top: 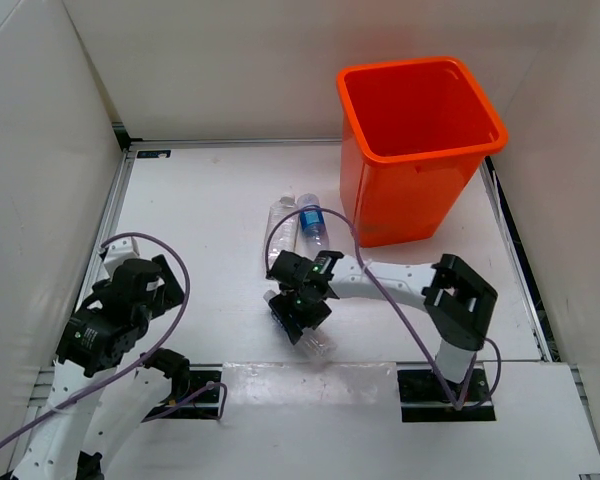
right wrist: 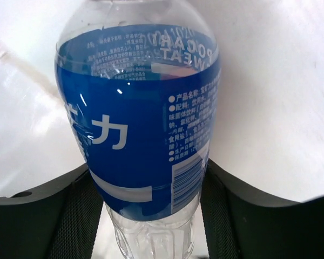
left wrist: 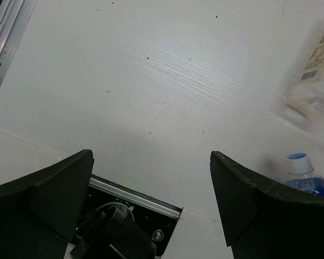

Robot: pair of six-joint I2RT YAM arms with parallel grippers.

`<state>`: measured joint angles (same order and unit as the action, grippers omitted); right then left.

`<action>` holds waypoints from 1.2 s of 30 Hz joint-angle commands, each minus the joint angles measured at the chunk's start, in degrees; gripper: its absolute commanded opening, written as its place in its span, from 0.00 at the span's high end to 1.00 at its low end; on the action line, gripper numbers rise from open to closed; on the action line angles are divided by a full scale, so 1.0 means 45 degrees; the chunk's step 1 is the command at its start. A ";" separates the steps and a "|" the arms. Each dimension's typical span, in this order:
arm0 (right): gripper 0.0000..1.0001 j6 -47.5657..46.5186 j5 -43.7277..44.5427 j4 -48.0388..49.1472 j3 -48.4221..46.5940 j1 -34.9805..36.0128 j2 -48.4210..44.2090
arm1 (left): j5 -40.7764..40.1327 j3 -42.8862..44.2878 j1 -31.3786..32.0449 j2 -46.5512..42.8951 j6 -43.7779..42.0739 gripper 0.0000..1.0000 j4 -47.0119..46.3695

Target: Put the plastic bottles in the bin

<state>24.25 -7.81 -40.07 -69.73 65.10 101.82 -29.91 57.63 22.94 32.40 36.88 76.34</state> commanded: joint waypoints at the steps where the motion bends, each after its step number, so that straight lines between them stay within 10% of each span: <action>1: 0.66 -0.1130 0.0501 -0.1307 -0.1240 0.0744 -0.1765 | -0.0345 -0.0130 -0.0078 0.0202 0.0358 0.01 -0.0108; 7: 0.74 -0.2283 0.3336 -0.2130 -0.3680 0.1141 -0.5803 | -0.0365 -0.0578 -0.0078 0.0495 -0.0227 0.01 -0.1081; 17: 0.97 0.1494 -0.3728 0.3139 -0.7253 -1.1038 -0.7182 | -0.0092 -0.1224 -0.0098 0.0515 -0.0969 0.01 -0.1905; 24: 0.90 0.4431 -0.2952 0.4276 -1.1162 -1.3255 -0.3606 | -0.0053 -0.1399 -0.0098 0.0124 -0.1106 0.01 -0.2119; 29: 0.62 0.5723 -0.1662 0.3223 -1.1476 -1.3997 -0.2257 | 0.0414 -0.1399 -0.0098 0.0260 -0.0911 0.01 -0.2139; 32: 0.10 0.5414 -0.2690 0.3066 -1.1611 -1.4193 -0.1866 | 0.0456 -0.1361 -0.0098 0.0358 -0.0756 0.01 -0.2081; 36: 0.10 0.4051 -0.3420 0.2091 -1.2997 -1.4349 -0.1395 | 0.0553 -0.1497 -0.0098 0.0416 -0.0872 0.01 -0.2314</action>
<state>46.00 -19.31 -30.44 -122.17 0.64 98.28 -28.42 51.57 22.68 33.71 32.84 67.55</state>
